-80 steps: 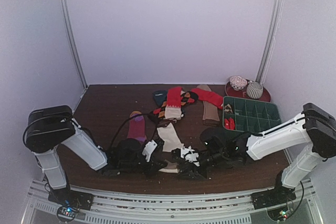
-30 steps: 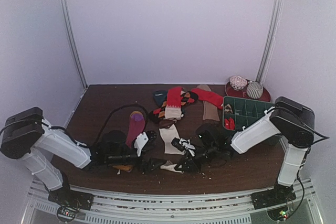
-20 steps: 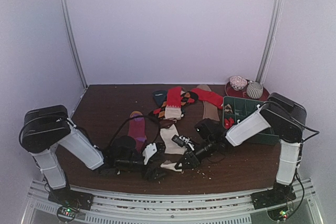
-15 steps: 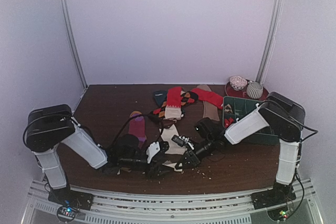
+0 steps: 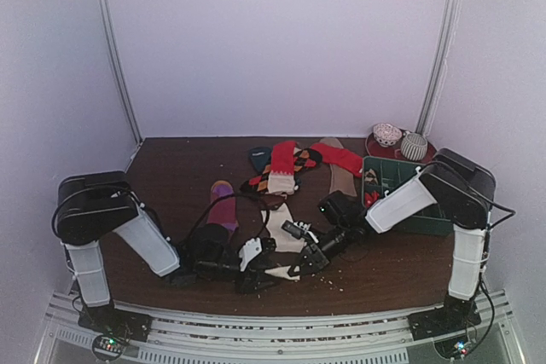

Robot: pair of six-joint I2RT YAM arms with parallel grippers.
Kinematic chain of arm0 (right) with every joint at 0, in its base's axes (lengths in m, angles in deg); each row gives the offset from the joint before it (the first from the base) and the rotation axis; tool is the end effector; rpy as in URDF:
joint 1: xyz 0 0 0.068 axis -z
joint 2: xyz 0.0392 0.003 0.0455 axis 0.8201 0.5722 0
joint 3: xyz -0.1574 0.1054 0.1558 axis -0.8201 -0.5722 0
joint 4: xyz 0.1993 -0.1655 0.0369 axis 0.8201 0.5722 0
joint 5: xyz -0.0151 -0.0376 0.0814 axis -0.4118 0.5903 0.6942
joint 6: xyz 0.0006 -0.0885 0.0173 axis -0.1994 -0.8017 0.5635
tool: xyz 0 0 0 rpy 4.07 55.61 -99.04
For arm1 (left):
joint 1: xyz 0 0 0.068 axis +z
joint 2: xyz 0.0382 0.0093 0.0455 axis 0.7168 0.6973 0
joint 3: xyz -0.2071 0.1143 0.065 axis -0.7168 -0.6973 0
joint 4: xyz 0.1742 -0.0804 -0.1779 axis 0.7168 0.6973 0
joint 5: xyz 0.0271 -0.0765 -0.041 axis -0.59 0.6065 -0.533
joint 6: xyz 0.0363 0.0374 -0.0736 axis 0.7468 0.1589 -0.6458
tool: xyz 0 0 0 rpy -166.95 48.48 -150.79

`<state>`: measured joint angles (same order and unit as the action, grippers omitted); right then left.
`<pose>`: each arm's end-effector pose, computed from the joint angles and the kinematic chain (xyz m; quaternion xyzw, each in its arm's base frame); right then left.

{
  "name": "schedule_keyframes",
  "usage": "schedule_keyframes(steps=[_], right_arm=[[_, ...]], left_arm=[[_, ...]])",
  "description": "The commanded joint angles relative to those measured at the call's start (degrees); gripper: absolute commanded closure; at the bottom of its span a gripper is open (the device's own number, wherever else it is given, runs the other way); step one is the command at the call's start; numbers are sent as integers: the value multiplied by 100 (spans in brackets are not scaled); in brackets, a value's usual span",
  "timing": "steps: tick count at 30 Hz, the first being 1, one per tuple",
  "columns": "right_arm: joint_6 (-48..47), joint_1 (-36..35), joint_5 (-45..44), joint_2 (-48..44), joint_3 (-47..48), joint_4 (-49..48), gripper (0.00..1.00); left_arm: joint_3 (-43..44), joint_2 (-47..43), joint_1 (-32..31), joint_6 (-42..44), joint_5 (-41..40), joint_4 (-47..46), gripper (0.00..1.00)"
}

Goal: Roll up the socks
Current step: Roll a pair of socks at the center of the board.

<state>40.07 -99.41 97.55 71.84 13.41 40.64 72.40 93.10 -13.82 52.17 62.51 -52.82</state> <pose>0.1984 0.2902 0.0441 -0.3926 0.7424 0.5418 0.0319 0.1435 -0.3050 0.0419 0.4732 0.6903 -0.4169 0.3547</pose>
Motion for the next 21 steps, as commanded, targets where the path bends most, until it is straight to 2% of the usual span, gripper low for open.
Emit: schedule_keyframes(steps=[1,4,6,7,9,14,18,21], right_arm=[[-88,44,-913,522,-391,1483,90],[-88,47,-906,536,-353,1504,90],[-95,49,-911,546,-332,1518,90],[-103,54,-914,566,-316,1522,90],[-121,52,-915,586,-294,1525,90],[-175,52,-847,450,-251,1428,86],[-369,53,-905,79,-239,1290,84],[-455,54,-1222,-554,-490,740,81]], left_arm=[[75,223,29,-57,186,-296,59],[86,283,24,-80,167,-289,65],[85,285,29,-93,156,-283,73],[91,273,29,-101,158,-266,79],[113,241,32,-132,158,-154,99],[274,166,42,-292,-2,716,100],[930,127,130,-671,-317,2633,100],[1458,125,258,-942,-322,3919,100]])
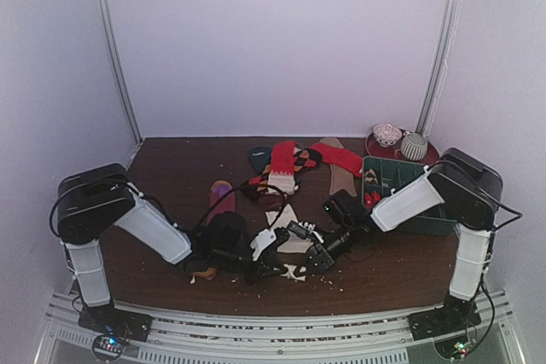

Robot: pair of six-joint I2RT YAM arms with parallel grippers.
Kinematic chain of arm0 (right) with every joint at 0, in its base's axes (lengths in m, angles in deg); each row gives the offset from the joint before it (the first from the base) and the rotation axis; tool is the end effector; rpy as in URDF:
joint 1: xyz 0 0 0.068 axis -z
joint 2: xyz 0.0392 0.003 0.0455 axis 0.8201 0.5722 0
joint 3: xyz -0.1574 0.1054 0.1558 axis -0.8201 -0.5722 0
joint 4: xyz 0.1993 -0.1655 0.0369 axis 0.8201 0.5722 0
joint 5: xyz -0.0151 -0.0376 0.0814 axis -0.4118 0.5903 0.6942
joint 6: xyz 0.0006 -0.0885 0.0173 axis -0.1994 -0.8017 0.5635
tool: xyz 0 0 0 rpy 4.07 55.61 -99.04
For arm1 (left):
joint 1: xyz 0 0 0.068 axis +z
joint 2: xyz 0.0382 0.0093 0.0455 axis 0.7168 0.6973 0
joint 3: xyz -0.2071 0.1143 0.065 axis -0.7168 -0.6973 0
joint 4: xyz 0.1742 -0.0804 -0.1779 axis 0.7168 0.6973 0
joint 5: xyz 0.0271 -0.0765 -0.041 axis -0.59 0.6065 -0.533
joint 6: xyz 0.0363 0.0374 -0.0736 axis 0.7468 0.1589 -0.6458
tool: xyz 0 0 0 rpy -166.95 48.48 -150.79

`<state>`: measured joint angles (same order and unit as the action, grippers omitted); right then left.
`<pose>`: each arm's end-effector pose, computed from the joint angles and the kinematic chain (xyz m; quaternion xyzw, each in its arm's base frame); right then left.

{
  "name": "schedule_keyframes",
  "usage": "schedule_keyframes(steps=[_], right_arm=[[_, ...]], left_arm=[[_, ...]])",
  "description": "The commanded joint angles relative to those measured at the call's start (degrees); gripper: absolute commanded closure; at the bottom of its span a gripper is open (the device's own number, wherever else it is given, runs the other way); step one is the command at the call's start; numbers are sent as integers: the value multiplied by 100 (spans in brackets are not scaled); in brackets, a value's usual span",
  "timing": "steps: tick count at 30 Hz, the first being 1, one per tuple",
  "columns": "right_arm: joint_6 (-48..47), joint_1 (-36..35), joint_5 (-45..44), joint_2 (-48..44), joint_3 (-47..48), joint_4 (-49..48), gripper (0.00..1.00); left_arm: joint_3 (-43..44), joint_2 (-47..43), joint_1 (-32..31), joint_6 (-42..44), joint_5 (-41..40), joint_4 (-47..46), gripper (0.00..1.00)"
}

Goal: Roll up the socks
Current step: Roll a pair of socks at the center of the board.

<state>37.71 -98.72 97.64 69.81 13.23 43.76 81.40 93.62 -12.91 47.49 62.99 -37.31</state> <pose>0.1991 0.2853 0.0512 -0.3995 0.7407 0.5389 0.0369 0.1611 -0.3249 0.0434 0.4438 0.7430 -0.4069 0.2921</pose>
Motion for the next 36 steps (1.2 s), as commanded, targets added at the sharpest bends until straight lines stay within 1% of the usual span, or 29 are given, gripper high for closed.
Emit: schedule_keyframes(steps=[1,2,5,7,9,12,15,17,20,22,26,30,36], right_arm=[[-214,-15,-1374,-636,-615,118,78],[-211,-15,-1541,-921,-773,-211,73],[-327,-35,-2044,-1751,-1327,-1181,70],[-601,-163,-2466,-2204,-1704,-1684,66],[-1001,-423,-2957,-2546,-1973,-2000,64],[-1774,-1013,-3865,-2778,-2169,-2077,60],[-2314,-1408,-4695,-2758,-2173,-2152,58],[-2577,-1482,-4959,-2705,-2117,-2244,57],[-3012,-1500,-5057,-2561,-1971,-2224,55],[-3242,-1510,-5035,-2415,-1793,-2048,55],[-3458,-1519,-4876,-2078,-1480,-1828,55],[-3519,-1538,-4823,-1793,-1317,-1711,56],[-3348,-1527,-5327,-1368,-1343,-2065,56]], left_arm=[[671,67,245,-579,-271,2632,100],[792,72,377,-678,-141,2844,100],[940,89,664,-939,257,3221,100],[1031,132,761,-998,391,3399,100],[1187,224,780,-982,463,3601,100],[1394,392,781,-925,625,3847,100],[1438,472,781,-872,685,3961,100],[1443,496,781,-813,742,4067,100],[1409,466,780,-742,759,4196,100],[1412,465,779,-705,734,4270,100],[1443,498,781,-650,726,4337,100],[1496,540,781,-601,701,4401,100],[1492,566,781,-520,714,4446,100]])
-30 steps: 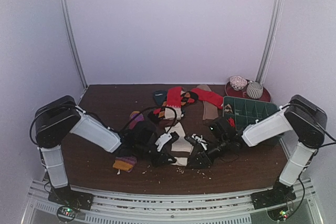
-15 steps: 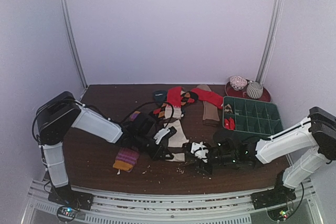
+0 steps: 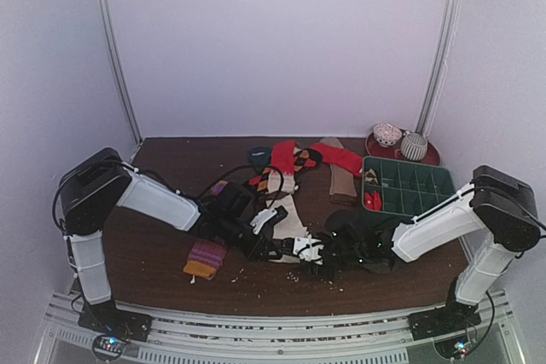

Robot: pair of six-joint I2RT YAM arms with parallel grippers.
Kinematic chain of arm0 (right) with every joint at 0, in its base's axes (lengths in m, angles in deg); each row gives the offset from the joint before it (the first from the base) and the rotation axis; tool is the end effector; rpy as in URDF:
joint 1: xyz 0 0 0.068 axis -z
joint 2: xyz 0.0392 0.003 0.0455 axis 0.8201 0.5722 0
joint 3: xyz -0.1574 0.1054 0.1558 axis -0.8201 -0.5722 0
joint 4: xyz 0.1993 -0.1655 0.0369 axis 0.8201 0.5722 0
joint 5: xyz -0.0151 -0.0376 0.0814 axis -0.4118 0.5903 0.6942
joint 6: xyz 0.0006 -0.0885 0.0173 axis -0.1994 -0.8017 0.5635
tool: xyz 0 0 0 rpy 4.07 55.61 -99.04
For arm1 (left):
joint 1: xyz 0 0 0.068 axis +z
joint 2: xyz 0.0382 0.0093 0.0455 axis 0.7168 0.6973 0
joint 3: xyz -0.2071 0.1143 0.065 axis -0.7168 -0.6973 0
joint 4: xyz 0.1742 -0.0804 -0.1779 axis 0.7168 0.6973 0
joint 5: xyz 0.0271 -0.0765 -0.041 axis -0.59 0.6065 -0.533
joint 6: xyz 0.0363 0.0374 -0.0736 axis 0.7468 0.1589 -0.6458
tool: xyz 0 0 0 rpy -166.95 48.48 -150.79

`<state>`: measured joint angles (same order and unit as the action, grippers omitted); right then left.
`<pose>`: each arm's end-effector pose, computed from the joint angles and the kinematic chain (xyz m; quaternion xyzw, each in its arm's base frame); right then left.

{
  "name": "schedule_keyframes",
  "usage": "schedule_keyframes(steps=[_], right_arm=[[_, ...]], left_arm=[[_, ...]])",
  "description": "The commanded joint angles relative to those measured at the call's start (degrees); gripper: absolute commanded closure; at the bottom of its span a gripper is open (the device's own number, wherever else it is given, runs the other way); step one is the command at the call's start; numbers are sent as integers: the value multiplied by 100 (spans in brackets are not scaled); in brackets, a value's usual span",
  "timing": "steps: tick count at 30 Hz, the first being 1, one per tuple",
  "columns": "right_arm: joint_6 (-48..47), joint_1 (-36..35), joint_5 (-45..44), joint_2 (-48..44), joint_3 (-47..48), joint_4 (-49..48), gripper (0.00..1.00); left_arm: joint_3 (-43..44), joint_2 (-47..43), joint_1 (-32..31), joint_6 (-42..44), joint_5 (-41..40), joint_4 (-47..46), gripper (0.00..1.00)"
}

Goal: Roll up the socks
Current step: Roll a pair of socks at the center of the board.

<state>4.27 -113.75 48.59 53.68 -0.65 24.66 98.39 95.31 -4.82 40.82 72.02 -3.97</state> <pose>0.1676 0.3022 0.0832 -0.6192 0.6199 0.2088 0.4343 0.2111 -0.3239 0.0545 0.3557 0.8382 -0.3932 0.1278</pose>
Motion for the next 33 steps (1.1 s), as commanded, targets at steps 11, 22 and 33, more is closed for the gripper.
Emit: schedule_keyframes(steps=[11,22,33], right_arm=[[59,-2,-667,919,305,-33,67],[1741,117,-135,941,63,770,95],[3396,182,2717,1000,170,1910,95]], left_arm=[[-156,424,-29,257,-155,1158,100],[-278,-6,30,368,-553,965,97],[-1363,-2194,43,948,-1605,-519,51]])
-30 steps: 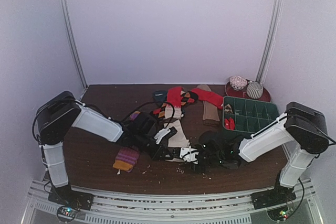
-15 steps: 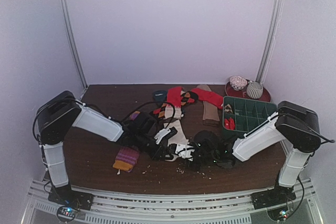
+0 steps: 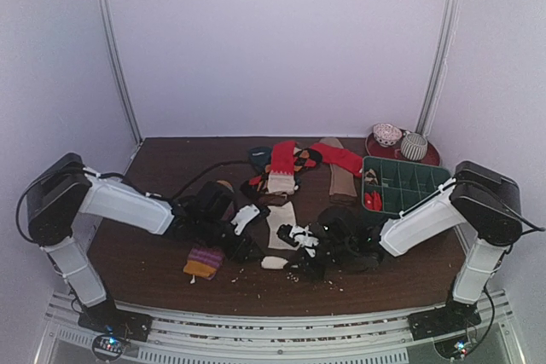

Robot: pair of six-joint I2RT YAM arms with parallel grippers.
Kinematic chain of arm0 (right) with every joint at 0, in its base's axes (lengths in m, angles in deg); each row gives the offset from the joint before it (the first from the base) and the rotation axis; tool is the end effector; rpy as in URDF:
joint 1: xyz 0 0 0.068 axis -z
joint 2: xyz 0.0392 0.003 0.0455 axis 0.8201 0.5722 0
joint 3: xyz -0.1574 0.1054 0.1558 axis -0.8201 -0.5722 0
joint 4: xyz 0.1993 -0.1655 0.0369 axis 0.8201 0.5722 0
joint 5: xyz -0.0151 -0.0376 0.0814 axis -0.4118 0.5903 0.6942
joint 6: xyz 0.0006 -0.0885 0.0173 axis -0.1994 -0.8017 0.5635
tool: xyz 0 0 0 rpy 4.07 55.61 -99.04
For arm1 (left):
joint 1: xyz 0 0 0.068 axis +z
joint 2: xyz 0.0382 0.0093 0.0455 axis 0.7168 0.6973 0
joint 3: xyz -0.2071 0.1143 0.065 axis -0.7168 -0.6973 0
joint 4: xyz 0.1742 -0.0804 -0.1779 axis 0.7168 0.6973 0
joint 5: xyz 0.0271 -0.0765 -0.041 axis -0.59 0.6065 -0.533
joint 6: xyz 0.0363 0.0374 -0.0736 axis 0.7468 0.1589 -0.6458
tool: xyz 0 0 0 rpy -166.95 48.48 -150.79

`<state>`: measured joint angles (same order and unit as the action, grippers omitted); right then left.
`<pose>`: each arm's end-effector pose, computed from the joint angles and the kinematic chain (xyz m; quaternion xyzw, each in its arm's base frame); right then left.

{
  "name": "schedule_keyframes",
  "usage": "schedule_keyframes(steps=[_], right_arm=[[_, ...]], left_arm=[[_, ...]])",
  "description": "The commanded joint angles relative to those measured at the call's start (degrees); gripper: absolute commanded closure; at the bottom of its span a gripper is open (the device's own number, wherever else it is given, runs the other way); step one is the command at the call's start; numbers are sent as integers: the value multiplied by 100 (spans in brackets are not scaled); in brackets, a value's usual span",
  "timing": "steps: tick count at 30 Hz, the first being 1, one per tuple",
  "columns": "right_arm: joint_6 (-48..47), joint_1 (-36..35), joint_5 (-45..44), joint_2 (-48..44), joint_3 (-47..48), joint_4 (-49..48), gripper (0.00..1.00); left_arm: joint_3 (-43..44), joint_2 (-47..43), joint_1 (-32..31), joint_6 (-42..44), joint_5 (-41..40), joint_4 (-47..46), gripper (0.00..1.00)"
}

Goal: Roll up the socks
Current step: Roll a pair of socks at the center of the board.

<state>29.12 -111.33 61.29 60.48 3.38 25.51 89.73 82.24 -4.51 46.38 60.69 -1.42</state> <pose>0.1710 0.3119 0.0659 -0.4970 0.7264 0.3609 0.3083 0.2038 -0.2895 0.0809 0.3711 0.8457 -0.3185 0.2136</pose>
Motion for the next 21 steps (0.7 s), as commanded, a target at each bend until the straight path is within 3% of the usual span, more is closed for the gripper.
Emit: schedule_keyframes(steps=[1,8,21], right_arm=[[1073,-48,1567,326,-225,1917,94],[1686,396,2153,660,169,2709,95],[1270,818,2402,1386,674,3727,95]], left_arm=[[-686,-1093,-11,474,-455,-982,49],[-1751,-1655,-379,977,87,-2805,47],[-1760,-43,-863,934,143,-4447,46]])
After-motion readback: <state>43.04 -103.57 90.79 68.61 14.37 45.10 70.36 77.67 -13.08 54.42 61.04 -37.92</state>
